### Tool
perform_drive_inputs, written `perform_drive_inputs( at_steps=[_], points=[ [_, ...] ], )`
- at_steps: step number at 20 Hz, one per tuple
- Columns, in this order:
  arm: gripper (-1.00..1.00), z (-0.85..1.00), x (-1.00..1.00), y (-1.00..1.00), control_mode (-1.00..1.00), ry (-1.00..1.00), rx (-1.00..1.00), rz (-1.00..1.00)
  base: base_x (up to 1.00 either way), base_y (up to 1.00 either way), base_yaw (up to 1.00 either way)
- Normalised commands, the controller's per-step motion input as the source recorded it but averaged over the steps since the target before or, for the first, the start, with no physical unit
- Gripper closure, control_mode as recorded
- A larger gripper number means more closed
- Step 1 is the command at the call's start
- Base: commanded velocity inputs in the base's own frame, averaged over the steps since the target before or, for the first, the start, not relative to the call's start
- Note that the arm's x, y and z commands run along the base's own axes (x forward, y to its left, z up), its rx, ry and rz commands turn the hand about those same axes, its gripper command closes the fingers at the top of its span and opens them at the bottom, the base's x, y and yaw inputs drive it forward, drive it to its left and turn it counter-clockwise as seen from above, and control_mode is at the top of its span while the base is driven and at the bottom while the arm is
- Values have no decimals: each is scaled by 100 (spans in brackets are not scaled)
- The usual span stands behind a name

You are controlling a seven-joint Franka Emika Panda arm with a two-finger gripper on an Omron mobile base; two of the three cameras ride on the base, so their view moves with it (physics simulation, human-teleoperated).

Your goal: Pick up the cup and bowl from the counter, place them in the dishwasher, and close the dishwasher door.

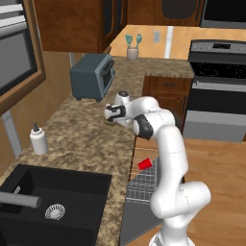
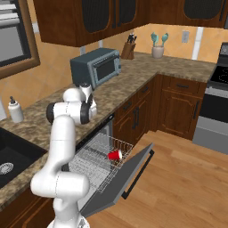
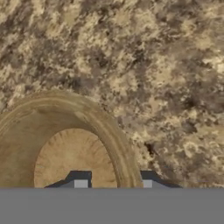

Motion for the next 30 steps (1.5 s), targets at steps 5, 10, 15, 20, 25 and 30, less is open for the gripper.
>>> perform_drive_inputs(
  at_steps=[5,10,15,20,25,30],
  points=[
    [100,-6,-60,-51,-100,0,2,-5,0,0,0],
    [100,0,-96,-99,-100,0,9,-7,0,0,0],
    [100,0,-100,-100,-100,0,16,-8,0,0,0],
    [100,-15,-100,-98,-100,0,9,-9,0,0,0],
    [100,-50,-72,-15,-100,8,-2,-4,0,0,0],
    [100,-84,-25,0,-100,3,-3,-4,0,0,0]
  ],
)
